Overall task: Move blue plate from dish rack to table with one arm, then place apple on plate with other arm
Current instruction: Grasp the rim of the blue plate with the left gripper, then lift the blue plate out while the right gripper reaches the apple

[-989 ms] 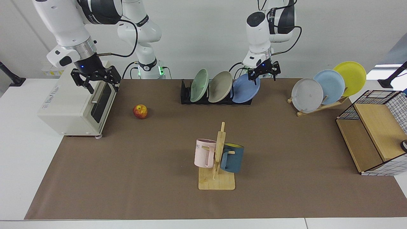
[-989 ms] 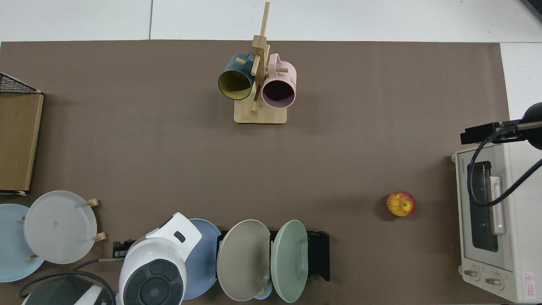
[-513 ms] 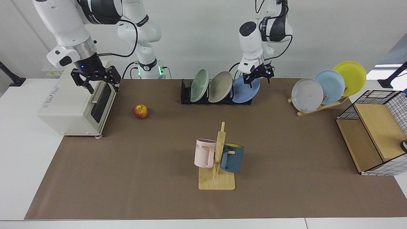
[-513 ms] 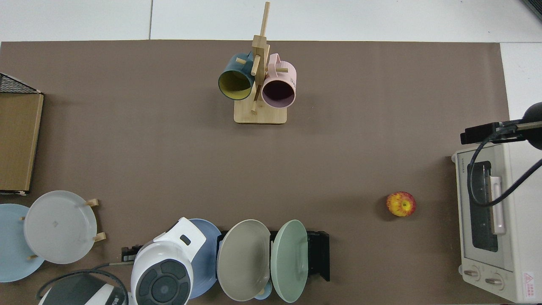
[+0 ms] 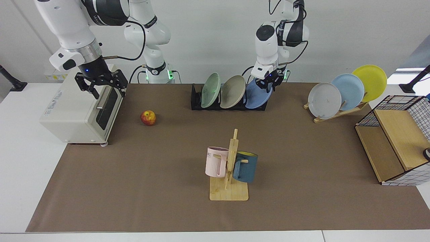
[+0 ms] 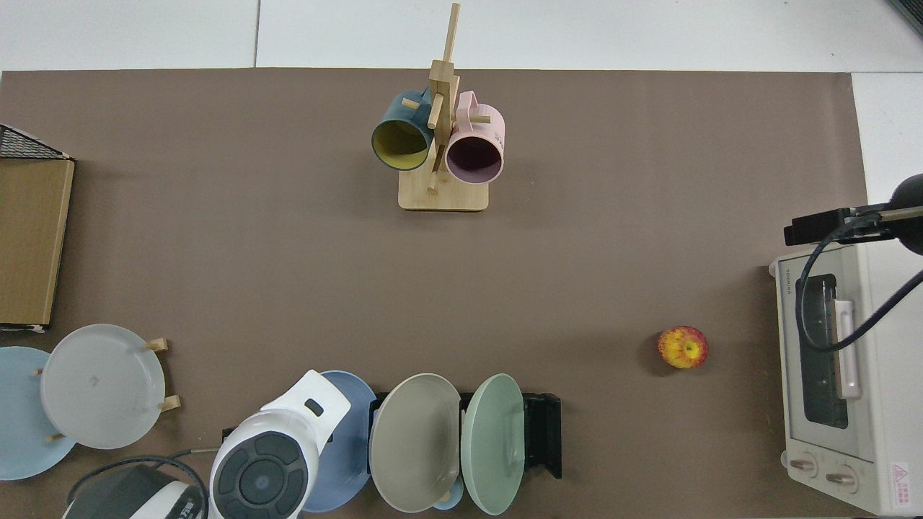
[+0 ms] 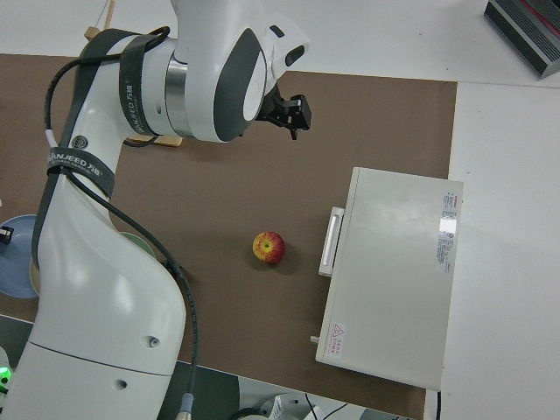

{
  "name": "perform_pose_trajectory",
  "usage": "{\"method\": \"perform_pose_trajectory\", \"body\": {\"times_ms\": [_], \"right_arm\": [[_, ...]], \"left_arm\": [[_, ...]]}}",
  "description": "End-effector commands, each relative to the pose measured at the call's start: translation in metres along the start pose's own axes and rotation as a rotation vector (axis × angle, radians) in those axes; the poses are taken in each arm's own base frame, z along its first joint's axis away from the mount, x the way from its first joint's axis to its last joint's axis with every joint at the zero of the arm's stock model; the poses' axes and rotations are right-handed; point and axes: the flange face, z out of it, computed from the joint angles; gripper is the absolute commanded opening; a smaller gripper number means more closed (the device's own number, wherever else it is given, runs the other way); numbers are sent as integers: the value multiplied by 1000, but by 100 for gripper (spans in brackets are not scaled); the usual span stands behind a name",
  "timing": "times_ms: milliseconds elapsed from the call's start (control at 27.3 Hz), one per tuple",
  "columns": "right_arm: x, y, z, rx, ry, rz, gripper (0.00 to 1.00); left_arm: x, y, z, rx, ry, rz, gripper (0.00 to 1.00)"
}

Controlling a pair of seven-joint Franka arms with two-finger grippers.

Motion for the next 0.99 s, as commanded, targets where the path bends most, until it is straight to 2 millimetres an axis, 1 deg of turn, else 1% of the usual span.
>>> {"method": "perform_pose_trajectory", "body": {"times_ms": [0, 220, 403, 476, 586, 696, 769, 952], "right_arm": [[-2, -2, -4, 5, 1, 20, 100], [-2, -2, -4, 5, 1, 20, 100], [-2, -2, -4, 5, 1, 20, 100], [-2, -2, -4, 5, 1, 20, 100], [-3, -1, -5, 4, 3, 21, 100], [-2, -2, -4, 5, 1, 20, 100], [-2, -2, -4, 5, 1, 20, 100], [-3, -2, -5, 4, 3, 18, 100]], "left_arm": [[-2, 0, 6, 1, -6, -5, 0], [2, 0, -15, 78, 47, -79, 0], [-9, 22, -40, 228, 106, -97, 0], [-14, 30, -48, 263, 124, -97, 0], [-18, 37, -61, 272, 135, -97, 0], [-17, 41, -79, 259, 159, -97, 0], [-15, 41, -90, 251, 171, -103, 0], [-10, 39, -106, 273, 222, -84, 0]]}}
